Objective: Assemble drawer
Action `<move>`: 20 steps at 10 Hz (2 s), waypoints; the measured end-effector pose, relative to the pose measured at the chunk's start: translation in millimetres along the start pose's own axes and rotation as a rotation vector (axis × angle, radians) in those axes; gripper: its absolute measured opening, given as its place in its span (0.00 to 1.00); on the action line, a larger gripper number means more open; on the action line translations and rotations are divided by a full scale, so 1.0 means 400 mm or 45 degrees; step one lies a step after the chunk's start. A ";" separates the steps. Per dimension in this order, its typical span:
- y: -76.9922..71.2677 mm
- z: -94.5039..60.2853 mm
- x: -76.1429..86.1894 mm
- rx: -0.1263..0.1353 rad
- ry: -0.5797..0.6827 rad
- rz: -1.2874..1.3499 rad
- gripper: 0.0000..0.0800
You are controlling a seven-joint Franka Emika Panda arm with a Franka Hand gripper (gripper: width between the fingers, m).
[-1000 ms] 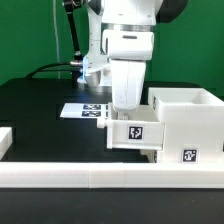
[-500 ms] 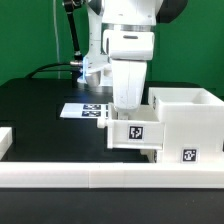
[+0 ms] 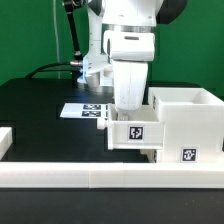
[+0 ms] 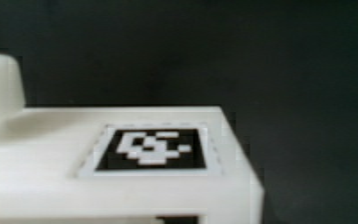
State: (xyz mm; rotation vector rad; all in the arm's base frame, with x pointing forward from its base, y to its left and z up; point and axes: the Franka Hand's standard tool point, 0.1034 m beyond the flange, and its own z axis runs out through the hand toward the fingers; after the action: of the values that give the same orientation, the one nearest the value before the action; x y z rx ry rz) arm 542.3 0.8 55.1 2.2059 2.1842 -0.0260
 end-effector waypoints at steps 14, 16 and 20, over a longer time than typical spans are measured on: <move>0.011 -0.005 0.035 -0.030 -0.013 -0.005 0.05; 0.011 -0.005 0.034 -0.030 -0.013 -0.004 0.05; 0.020 -0.024 0.040 -0.048 -0.013 0.027 0.28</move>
Offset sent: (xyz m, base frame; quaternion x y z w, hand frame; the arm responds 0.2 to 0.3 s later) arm 0.0000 0.0000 0.0000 0.0000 0.0000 0.0000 1.0000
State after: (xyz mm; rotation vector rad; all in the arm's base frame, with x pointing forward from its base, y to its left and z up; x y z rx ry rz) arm 550.4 17.2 64.2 2.2040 2.1377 0.0049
